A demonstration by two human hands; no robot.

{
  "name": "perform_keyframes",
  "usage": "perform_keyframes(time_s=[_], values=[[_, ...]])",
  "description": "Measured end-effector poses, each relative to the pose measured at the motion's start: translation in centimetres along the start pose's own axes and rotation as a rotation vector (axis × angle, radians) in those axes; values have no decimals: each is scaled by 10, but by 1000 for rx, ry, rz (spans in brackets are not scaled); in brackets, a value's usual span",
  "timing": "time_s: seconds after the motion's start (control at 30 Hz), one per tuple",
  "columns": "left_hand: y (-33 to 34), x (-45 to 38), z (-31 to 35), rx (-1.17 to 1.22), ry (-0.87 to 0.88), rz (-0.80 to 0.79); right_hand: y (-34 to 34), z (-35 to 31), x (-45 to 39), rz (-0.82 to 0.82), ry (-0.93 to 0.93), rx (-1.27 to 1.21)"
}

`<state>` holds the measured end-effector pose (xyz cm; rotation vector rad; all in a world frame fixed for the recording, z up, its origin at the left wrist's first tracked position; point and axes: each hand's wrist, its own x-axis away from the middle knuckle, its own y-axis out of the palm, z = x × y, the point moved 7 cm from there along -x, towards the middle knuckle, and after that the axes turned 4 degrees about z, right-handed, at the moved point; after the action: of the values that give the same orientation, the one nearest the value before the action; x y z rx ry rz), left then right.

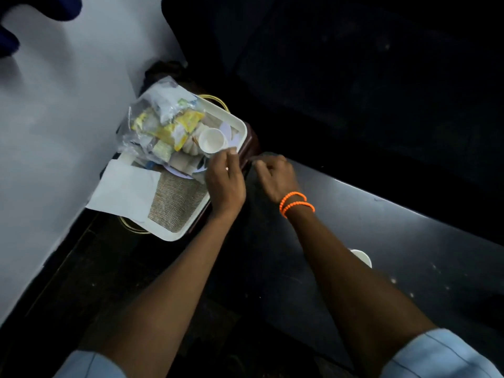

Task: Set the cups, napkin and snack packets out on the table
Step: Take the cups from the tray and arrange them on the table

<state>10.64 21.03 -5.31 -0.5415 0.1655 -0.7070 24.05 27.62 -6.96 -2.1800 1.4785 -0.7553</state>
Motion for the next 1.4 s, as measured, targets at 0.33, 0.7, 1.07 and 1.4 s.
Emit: perform_keyframes(time_s=[0.33, 0.7, 1.07, 1.4], values=[[-12, -82, -35, 91, -443, -211, 58, -55, -43, -34, -128, 198], [-21, -59, 10, -5, -159, -52, 9, -53, -33, 90, -120, -44], [67, 79, 2, 101, -409, -331, -95, 76, 43, 15, 121, 111], [126, 175, -21, -141, -360, -645, -104, 187, 122, 15, 327, 120]])
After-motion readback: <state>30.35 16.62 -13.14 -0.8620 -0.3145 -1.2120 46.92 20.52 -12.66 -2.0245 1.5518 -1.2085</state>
